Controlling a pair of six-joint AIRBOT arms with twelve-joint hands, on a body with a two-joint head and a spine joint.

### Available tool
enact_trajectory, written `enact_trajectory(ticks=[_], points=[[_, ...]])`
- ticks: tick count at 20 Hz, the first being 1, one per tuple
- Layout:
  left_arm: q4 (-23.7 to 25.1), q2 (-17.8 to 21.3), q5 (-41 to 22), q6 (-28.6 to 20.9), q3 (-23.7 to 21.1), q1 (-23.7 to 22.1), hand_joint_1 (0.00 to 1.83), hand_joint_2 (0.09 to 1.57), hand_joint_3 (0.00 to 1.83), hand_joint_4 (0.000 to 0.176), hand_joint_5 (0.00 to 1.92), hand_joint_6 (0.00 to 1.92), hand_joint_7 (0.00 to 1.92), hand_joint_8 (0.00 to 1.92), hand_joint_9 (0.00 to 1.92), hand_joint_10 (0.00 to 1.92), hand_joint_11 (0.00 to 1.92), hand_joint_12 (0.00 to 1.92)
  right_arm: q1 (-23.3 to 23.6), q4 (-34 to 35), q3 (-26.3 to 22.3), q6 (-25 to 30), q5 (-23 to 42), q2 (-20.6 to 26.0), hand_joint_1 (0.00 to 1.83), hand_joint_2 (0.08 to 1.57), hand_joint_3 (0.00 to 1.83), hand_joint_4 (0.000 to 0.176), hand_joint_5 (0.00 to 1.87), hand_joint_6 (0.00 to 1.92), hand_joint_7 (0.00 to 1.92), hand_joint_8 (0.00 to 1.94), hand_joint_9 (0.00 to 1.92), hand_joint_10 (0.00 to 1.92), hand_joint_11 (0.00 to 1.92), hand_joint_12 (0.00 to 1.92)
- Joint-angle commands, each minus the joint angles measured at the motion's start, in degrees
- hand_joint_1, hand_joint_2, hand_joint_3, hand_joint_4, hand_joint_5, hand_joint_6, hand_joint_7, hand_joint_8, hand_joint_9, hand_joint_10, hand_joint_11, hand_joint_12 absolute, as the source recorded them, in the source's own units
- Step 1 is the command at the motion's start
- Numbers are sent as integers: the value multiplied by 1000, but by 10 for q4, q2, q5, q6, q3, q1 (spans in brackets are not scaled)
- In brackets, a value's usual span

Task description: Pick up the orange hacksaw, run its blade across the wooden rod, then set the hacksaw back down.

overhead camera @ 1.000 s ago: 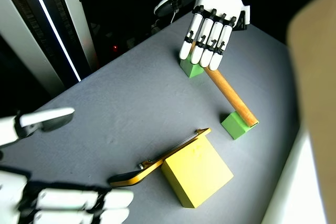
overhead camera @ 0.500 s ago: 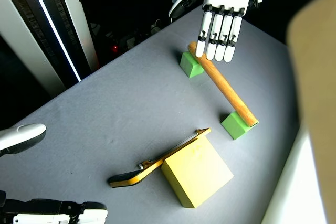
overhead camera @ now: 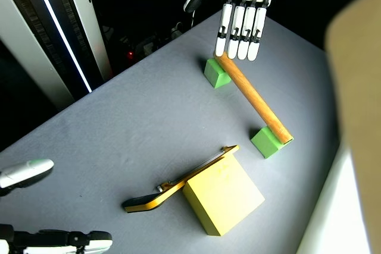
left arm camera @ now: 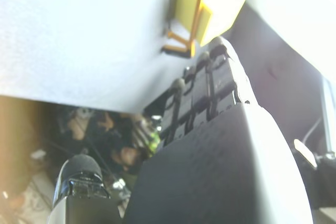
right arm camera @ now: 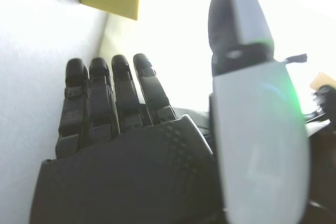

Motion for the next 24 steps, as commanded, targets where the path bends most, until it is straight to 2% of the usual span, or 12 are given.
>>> enact_trajectory(ticks=[1,3,7,8,9,10,11,12,17,20,21,24], points=[[-21,14,-15,-2,-4,4,70,1018,0,4,1,0,4,0,8,2,4,68,11,34,5,6,32,0,820,1038,12,0,59,0,38,0,65,0,0,382],[-19,28,-16,-2,-12,20,83,1028,3,0,0,0,0,0,0,0,0,76,17,34,12,7,23,-3,926,1074,8,0,113,8,70,5,100,7,0,527],[-9,44,-15,2,-22,46,85,1032,2,2,2,0,5,0,9,0,0,143,20,34,52,15,35,-27,988,1091,3,0,110,1,66,1,118,7,0,603],[-7,48,10,6,-30,49,97,1034,2,0,7,1,12,2,17,2,0,161,21,32,66,15,41,-39,987,1080,0,0,108,0,63,0,116,5,0,604],[-7,50,18,4,-35,51,107,1032,0,1,11,2,15,2,24,3,0,183,22,32,72,17,41,-48,993,1073,0,0,82,2,41,2,103,2,0,541],[-6,50,20,4,-38,53,115,1038,3,0,4,0,7,0,17,0,0,186,24,32,76,17,41,-57,1033,1061,0,0,53,7,26,2,72,9,0,322],[-2,50,32,4,-42,54,92,1039,3,0,0,0,4,0,17,0,0,186,26,33,79,18,41,-66,1030,1061,0,0,41,3,21,1,66,6,0,249],[0,49,44,4,-46,56,52,1051,4,0,0,0,0,0,0,0,0,79,30,36,83,17,42,-78,1149,1070,1,0,64,7,44,5,85,8,0,197],[15,40,44,3,-48,78,108,1034,0,3,0,0,2,1,7,2,10,84,67,38,120,15,33,-132,1207,1101,4,0,83,2,54,0,92,1,0,237],[26,31,49,3,-47,88,83,1050,5,0,0,0,0,0,0,0,0,98,71,90,123,-26,45,-155,1189,1113,5,0,50,0,24,0,56,0,0,221],[28,29,56,3,-48,89,112,1047,3,3,4,1,0,0,1,0,0,100,71,96,124,-29,48,-161,1232,1113,4,0,52,1,33,2,61,1,0,192],[31,21,80,-1,-48,94,82,1066,4,0,4,1,0,0,0,0,0,44,77,96,126,-29,48,-171,1195,1101,0,0,59,2,46,3,80,5,0,242]])
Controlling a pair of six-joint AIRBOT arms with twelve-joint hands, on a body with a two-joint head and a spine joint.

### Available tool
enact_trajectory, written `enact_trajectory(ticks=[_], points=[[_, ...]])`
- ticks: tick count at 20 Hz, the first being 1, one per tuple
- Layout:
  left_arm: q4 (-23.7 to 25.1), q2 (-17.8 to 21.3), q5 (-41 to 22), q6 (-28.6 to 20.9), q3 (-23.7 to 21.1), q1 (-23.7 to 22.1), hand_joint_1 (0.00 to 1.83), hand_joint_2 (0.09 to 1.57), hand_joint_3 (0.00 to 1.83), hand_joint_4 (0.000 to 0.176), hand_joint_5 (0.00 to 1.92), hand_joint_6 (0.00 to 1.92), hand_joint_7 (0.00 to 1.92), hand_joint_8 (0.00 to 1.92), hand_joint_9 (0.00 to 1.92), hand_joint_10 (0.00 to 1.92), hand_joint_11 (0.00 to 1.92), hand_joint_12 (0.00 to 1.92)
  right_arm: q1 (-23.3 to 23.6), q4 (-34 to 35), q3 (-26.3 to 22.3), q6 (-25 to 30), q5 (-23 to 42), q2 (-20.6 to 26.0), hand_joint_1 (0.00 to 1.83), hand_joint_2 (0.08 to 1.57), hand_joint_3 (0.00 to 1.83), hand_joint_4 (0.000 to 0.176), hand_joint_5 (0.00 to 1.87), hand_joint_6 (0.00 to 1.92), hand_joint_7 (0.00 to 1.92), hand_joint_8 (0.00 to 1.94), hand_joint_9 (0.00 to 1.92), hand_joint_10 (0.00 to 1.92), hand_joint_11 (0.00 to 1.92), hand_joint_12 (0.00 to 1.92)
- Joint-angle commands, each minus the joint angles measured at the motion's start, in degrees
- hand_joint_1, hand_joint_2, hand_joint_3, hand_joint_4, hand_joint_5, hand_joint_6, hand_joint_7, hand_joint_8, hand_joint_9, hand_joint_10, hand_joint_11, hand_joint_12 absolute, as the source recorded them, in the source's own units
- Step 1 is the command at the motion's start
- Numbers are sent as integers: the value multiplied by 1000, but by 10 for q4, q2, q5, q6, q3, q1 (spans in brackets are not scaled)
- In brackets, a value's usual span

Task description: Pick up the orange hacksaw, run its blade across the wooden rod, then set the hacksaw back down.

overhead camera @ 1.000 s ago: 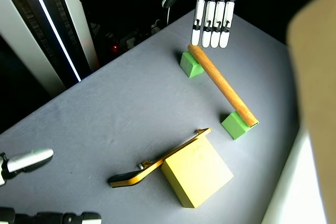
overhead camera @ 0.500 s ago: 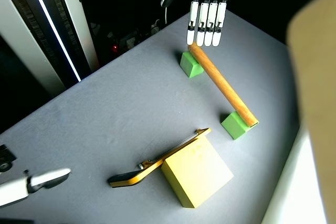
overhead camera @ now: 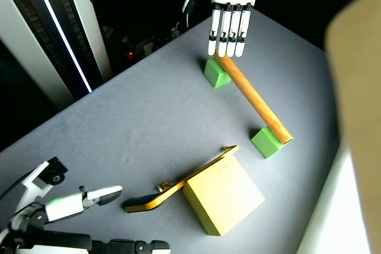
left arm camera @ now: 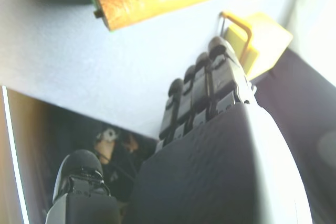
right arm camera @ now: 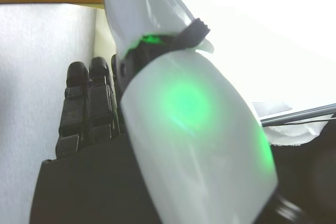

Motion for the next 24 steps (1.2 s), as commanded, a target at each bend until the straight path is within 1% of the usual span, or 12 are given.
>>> enact_trajectory(ticks=[1,2,4,5,7,9,12,14,15,17,23,24], points=[[-14,-1,2,-2,2,-3,90,1063,2,0,31,11,7,3,1,0,13,52,8,24,5,6,70,-2,1250,1092,0,0,68,3,48,2,77,2,0,213],[-14,-2,12,-3,2,-1,110,1060,0,0,81,5,39,3,30,2,0,178,12,24,8,7,73,-6,1199,1120,5,0,39,0,21,0,50,0,0,252],[-14,-6,29,-8,2,4,108,1062,1,0,84,3,40,2,28,1,0,167,25,-23,19,34,66,-10,1214,1118,3,0,45,2,24,1,53,2,0,249],[-18,-7,38,-10,0,6,96,1066,1,0,55,1,10,1,3,0,0,80,30,-54,27,46,63,-11,1210,1120,4,0,49,4,36,6,70,9,0,251],[-21,-9,59,-14,-4,9,70,1068,2,0,23,0,0,0,0,0,0,60,31,-66,35,56,63,-13,1257,1116,0,0,60,5,42,4,77,5,0,268],[-31,-12,70,-14,-11,11,62,1070,2,0,16,0,0,0,0,0,1,65,27,-67,47,57,67,-18,1163,1148,6,0,39,3,26,2,65,2,0,247],[-43,-19,82,-14,-17,15,122,1070,1,0,68,9,22,3,9,1,0,91,26,-94,66,81,66,-25,1183,1119,0,0,48,1,33,1,61,1,0,160],[-43,-25,85,-14,-17,18,97,1068,0,0,61,2,19,1,9,2,0,87,30,-122,79,104,69,-30,1222,1114,0,0,51,0,38,0,66,1,0,255],[-48,-31,89,-14,-16,19,123,1061,0,0,58,1,23,2,11,3,0,85,31,-123,83,104,68,-32,1219,1126,2,0,31,0,19,0,52,0,0,222],[-65,-44,100,-14,-12,16,91,1068,1,5,25,3,0,0,0,0,0,30,37,-123,89,107,65,-38,1208,1123,2,0,44,2,35,1,76,4,0,304],[-104,-67,114,-4,1,-2,109,1071,1,0,59,3,24,2,13,1,18,58,56,-124,89,97,51,-53,1231,1103,0,0,61,4,50,3,81,3,0,243],[-104,-68,114,-4,2,-2,125,1052,7,0,78,0,49,0,39,0,3,170,58,-125,89,94,47,-54,1178,1107,0,0,59,2,51,3,79,2,0,247]])
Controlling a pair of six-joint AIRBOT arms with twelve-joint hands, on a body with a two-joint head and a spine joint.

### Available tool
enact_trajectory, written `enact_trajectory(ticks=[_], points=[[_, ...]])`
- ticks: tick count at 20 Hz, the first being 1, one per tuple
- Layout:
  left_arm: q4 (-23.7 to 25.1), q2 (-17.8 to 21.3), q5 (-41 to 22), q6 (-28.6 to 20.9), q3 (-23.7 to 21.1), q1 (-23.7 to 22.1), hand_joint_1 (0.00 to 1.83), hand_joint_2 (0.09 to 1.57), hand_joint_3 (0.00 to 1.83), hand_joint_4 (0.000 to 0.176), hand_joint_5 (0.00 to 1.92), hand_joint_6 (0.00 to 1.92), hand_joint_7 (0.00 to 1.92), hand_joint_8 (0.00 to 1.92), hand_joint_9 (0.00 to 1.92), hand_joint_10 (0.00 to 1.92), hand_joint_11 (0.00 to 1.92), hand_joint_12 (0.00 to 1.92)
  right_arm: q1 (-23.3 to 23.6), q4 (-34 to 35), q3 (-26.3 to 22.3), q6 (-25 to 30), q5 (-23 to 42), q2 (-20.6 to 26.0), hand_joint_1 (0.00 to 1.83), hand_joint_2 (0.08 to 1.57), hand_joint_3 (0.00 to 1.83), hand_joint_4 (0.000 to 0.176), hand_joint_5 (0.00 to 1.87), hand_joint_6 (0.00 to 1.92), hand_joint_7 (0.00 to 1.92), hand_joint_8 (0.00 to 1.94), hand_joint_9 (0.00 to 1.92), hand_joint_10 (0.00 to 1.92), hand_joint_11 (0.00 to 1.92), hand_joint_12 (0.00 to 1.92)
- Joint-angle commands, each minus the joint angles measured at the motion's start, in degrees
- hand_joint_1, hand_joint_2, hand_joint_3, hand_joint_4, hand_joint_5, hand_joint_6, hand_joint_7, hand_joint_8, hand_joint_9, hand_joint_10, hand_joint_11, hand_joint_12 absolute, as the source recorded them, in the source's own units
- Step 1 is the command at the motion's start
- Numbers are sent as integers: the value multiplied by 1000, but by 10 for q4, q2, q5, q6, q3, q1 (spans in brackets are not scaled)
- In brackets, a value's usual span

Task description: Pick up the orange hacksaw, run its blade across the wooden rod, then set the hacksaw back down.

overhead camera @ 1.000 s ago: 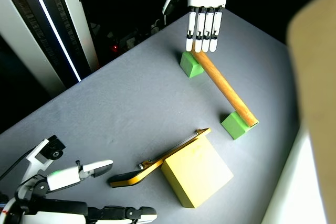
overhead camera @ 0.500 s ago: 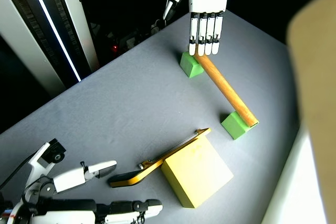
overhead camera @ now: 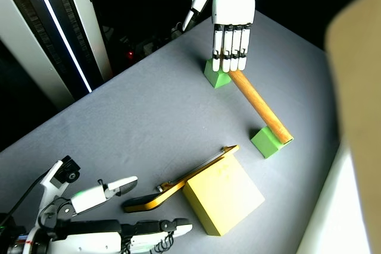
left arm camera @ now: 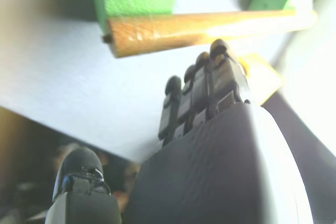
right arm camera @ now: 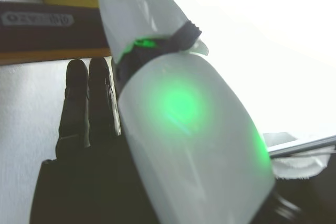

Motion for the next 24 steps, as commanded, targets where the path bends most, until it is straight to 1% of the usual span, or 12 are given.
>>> enact_trajectory(ticks=[1,2,3,6,8,11,12,13,15,17,20,24], points=[[-7,-2,-11,3,6,-3,127,1053,7,0,62,0,40,1,30,0,0,166,9,32,1,1,49,1,1170,1112,0,0,58,1,49,2,75,0,0,246],[-7,-3,-11,3,8,-2,131,1053,4,0,73,3,55,4,39,3,0,178,11,32,1,0,46,-1,1200,1145,12,0,59,1,49,1,78,1,0,239],[-7,-4,-9,4,12,-1,113,1062,5,0,46,2,29,2,15,1,0,115,15,32,1,-1,42,-3,1229,1164,13,0,36,1,25,2,56,1,0,153],[-7,-4,-16,5,18,8,123,1071,1,0,24,1,10,0,10,1,0,138,23,32,1,-8,28,-9,1185,1161,5,0,50,2,37,1,77,2,0,317],[-7,-7,-14,9,20,15,109,1068,0,0,25,3,11,2,7,2,0,95,27,32,1,-16,20,-13,1180,1163,4,0,46,1,29,1,62,1,0,365],[-7,-8,-15,9,20,25,73,1071,1,0,20,0,21,1,24,2,0,148,32,33,1,-21,11,-20,1205,1157,0,0,43,2,37,2,72,3,0,280],[-6,-8,-18,10,19,28,82,1069,0,2,22,1,23,1,26,2,0,159,34,34,1,-22,8,-21,1212,1140,0,0,44,2,42,2,77,3,0,317],[-5,-8,-18,10,19,30,86,1074,1,0,25,1,22,0,20,1,0,135,36,34,1,-24,3,-23,1243,1131,0,0,52,4,48,3,81,4,0,320],[2,-9,-21,10,19,34,108,1071,0,0,27,1,16,1,7,1,0,89,37,34,1,-34,-2,-23,1202,1126,0,0,43,1,32,0,56,1,0,300],[2,-9,-23,10,19,36,68,1077,2,1,8,0,3,0,4,0,0,124,37,38,1,-42,-6,-24,1166,1127,0,0,62,8,54,8,77,8,0,294],[2,-9,-25,10,20,35,99,1078,0,0,4,1,0,0,0,0,0,68,40,55,-4,-55,-15,-27,1163,1106,0,0,45,0,33,0,58,0,0,244],[2,-8,-28,10,20,36,49,1084,3,0,8,1,5,1,2,0,2,73,46,81,-12,-69,-24,-30,1188,1137,4,0,27,1,23,2,44,0,0,181]])
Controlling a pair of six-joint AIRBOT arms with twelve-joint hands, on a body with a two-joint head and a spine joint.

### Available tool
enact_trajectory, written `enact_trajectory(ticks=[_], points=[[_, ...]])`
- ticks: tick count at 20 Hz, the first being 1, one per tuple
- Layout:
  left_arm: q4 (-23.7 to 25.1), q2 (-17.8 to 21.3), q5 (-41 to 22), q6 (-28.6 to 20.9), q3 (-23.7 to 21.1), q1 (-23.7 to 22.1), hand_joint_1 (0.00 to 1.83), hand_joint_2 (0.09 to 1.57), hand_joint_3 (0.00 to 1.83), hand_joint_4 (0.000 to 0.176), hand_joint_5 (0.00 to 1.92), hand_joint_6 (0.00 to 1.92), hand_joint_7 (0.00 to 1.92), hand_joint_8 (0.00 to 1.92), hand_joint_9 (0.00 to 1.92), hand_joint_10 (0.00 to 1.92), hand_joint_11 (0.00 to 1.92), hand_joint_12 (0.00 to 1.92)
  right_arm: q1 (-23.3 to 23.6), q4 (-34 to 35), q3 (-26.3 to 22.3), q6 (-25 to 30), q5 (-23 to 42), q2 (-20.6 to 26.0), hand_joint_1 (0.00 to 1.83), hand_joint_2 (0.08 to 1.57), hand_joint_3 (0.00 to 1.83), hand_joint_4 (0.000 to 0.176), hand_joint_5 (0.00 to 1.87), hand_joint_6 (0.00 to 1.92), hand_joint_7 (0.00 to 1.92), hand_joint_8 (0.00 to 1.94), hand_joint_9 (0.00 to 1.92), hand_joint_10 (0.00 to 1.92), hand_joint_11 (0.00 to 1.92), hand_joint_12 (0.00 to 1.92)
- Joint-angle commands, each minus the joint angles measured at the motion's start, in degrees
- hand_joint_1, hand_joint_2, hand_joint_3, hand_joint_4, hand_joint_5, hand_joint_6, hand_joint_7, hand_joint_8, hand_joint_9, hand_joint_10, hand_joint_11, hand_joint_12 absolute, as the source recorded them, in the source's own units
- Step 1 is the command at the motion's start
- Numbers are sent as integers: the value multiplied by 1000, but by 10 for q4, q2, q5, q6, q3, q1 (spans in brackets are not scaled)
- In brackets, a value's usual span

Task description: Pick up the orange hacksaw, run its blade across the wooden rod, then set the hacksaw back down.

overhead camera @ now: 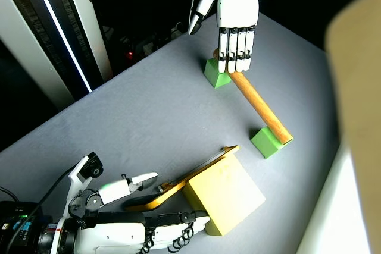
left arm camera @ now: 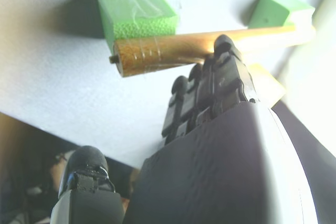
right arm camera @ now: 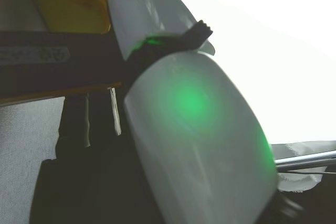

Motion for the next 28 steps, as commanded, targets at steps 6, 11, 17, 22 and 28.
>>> enact_trajectory(ticks=[6,11,17,22,28], points=[[-4,-1,-12,1,3,0,114,1069,0,0,44,0,30,0,21,1,0,131,13,39,-6,-4,35,-3,1178,1135,0,0,41,2,32,1,43,3,0,258],[-4,-1,-15,1,4,0,99,1080,0,2,60,0,24,0,16,0,0,118,13,40,-11,-6,32,-2,1189,1131,1,0,57,2,40,0,51,1,0,200],[-4,0,-18,1,6,0,92,1083,0,1,24,1,4,1,1,0,0,91,9,40,-27,-16,26,4,1184,1169,6,0,136,9,137,8,141,10,0,499],[-4,0,-19,1,6,-2,63,1098,1,0,42,1,40,1,15,1,0,117,-1,40,-34,-21,27,7,1525,1158,0,0,739,32,825,31,763,1087,476,1176],[-4,-1,-21,1,9,-4,138,1084,0,0,35,0,35,0,34,2,0,187,-4,41,-35,-31,27,8,1373,1142,0,0,842,925,925,1070,931,1342,952,1350]])
